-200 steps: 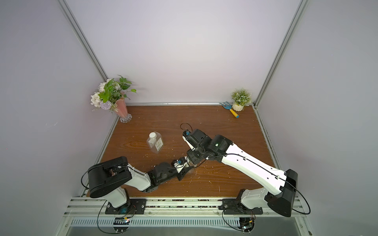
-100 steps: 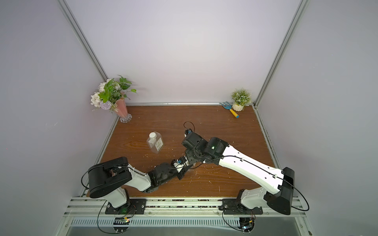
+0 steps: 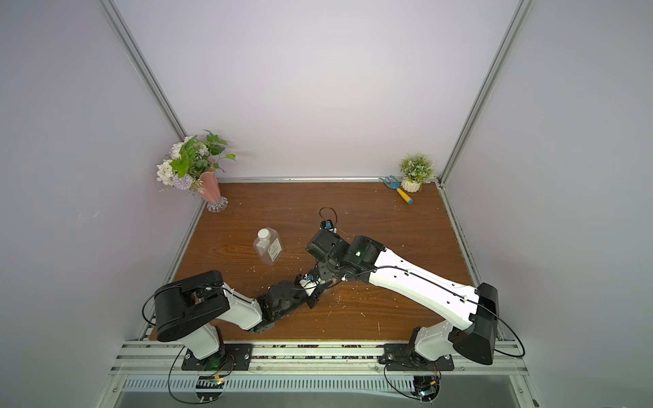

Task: Screw on the bottle caps
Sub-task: Screw the bottle cap onto the plastic bottle.

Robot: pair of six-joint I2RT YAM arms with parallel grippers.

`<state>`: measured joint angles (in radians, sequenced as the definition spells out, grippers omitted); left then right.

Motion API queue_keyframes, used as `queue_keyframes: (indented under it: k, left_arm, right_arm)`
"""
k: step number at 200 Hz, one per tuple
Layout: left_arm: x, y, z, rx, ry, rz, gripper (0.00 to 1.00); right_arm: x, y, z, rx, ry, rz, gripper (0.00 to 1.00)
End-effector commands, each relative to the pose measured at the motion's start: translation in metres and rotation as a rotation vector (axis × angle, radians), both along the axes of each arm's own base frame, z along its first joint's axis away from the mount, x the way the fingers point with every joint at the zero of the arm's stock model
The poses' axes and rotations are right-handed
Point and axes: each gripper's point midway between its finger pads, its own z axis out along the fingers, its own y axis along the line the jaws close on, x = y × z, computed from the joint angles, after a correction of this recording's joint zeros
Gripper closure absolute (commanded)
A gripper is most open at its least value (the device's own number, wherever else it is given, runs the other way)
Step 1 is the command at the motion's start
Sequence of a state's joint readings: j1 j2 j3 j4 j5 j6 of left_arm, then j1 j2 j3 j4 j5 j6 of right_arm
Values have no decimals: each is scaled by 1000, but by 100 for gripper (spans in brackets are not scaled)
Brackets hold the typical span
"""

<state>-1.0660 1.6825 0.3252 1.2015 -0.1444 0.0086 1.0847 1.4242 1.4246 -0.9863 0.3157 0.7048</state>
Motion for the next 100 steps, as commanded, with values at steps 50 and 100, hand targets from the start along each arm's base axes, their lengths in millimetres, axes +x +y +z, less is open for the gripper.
queue_keyframes:
  k: [50, 100]
  left_arm:
    - [3, -11, 25, -70, -61, -2, 88]
    - [2, -12, 22, -64, -58, -9, 88]
  right_arm:
    - [-9, -7, -17, -99, 73, 4, 56]
    - [1, -10, -4, -95, 37, 0, 54]
